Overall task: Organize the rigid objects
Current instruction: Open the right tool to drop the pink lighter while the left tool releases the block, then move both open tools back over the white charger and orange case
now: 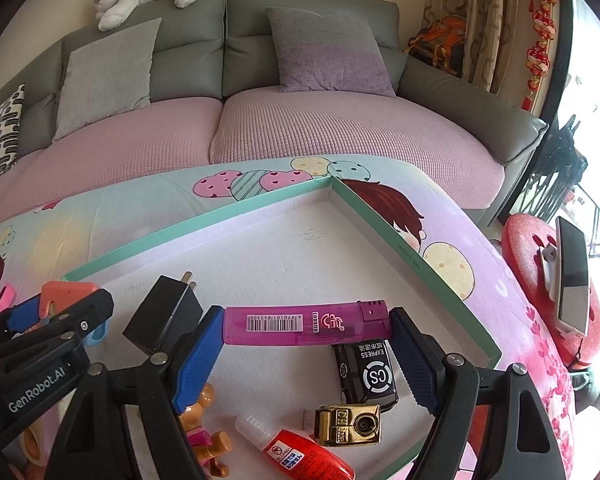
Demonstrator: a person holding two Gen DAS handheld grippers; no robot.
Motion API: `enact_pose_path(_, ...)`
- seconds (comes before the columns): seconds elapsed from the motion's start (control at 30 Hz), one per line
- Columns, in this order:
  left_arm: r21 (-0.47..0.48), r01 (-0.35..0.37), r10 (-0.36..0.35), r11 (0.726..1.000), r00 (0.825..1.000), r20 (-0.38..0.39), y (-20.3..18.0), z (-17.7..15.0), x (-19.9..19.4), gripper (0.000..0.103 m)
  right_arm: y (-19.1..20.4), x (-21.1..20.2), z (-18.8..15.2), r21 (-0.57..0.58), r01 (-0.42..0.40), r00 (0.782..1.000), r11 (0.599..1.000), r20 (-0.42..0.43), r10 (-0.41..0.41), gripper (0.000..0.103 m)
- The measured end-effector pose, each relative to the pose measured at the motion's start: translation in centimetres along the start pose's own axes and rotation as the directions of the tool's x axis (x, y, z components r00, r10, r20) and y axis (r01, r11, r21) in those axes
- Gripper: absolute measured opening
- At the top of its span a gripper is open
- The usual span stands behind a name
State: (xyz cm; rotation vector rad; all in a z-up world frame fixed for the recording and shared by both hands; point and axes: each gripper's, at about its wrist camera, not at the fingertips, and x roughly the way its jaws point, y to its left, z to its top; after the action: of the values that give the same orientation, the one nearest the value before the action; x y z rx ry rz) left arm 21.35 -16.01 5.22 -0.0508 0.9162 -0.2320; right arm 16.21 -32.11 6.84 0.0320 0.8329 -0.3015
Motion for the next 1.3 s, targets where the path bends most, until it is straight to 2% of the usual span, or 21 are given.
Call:
enact_pose_path(0.5, 0.024, -0.018, 0.018, 1.000, 1.000, -0.014, -0.5, 0.0, 0.0, 0.073, 0.3, 0.3, -0.2, -0.013, -0.018, 1.000, 1.000, -0.018, 0.017, 0.084)
enact_pose_path(0.6, 0.016, -0.025, 0.025, 1.000, 1.000, -0.015, -0.3, 0.1, -0.1, 0.074, 0.3, 0.3, -0.1, -0.015, -0.017, 1.000, 1.000, -0.015, 0.017, 0.087)
enact_pose_path(0.7, 0.009, -0.052, 0.052, 0.999, 0.999, -0.010, 0.0, 0.2, -0.2, 0.084, 0.2, 0.2, -0.1, -0.007, -0.013, 1.000, 1.000, -0.010, 0.013, 0.089)
enact_pose_path(0.9, -0.009, -0.060, 0.060, 0.998, 0.998, 0.007, 0.7, 0.5, -0.9, 0.085, 0.1, 0.0, -0.1, 0.002, -0.018, 1.000, 1.000, 0.004, 0.018, 0.092)
enact_pose_path(0.97, -0.012, -0.071, 0.071, 0.997, 0.997, 0.014, 0.9, 0.6, -1.2, 0.088, 0.1, 0.0, -0.1, 0.004, -0.016, 1.000, 1.000, 0.008, 0.016, 0.100)
enact_pose_path(1.03, -0.022, -0.081, 0.081, 0.996, 0.996, 0.021, 1.2, 0.7, -1.4, 0.095, 0.0, -0.1, -0.1, 0.009, -0.017, 1.000, 1.000, 0.012, 0.017, 0.101)
enact_pose_path(1.3, -0.077, -0.123, 0.125, 0.989, 0.992, 0.021, 2.9, 0.8, -2.1, 0.095, 0.0, -0.1, -0.1, 0.015, -0.021, 1.000, 1.000, 0.016, 0.021, 0.102)
